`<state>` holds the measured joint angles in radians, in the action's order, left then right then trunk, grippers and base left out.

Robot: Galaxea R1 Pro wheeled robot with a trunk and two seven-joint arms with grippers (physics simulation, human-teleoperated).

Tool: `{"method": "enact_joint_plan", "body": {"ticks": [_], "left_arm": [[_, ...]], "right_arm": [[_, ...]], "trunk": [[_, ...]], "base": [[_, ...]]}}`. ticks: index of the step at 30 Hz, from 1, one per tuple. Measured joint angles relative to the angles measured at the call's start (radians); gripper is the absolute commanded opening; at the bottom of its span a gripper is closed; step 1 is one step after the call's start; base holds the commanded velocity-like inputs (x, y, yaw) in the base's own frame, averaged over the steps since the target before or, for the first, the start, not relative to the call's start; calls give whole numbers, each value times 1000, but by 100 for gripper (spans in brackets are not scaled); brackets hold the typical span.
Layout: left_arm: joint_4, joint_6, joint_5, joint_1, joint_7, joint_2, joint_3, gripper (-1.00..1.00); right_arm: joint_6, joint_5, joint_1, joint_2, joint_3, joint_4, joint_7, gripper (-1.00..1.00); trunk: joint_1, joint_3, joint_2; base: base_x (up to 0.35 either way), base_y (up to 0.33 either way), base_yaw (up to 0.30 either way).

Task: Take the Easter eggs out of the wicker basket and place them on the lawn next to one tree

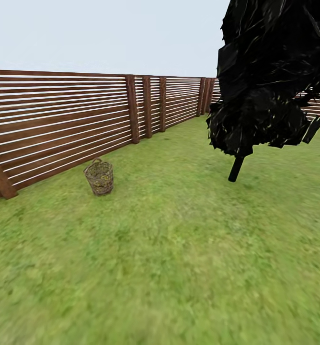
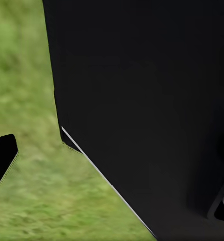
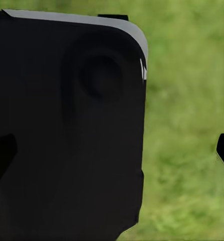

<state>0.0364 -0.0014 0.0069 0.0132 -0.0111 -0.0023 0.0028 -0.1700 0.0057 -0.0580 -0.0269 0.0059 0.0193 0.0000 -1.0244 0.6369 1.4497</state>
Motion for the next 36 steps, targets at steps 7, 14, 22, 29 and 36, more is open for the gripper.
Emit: {"method": "enact_joint_plan", "body": {"ticks": [7,14,22,29,36], "left_arm": [[0,0,0,0,0,0,0,100],[0,0,0,0,0,0,0,100],[0,0,0,0,0,0,0,100],[0,0,0,0,0,0,0,100],[0,0,0,0,0,0,0,100]], "right_arm": [[0,-2,0,1,0,1,0,100],[0,-2,-1,3,0,0,0,100],[-1,-2,0,4,-2,0,0,100],[-2,0,0,4,-2,0,0,100],[1,1,0,2,2,-1,1,100]], "trunk": [[0,0,0],[0,0,0],[0,0,0],[0,0,0],[0,0,0]], "base": [[341,0,0],[341,0,0],[341,0,0],[341,0,173],[341,0,25]]}}
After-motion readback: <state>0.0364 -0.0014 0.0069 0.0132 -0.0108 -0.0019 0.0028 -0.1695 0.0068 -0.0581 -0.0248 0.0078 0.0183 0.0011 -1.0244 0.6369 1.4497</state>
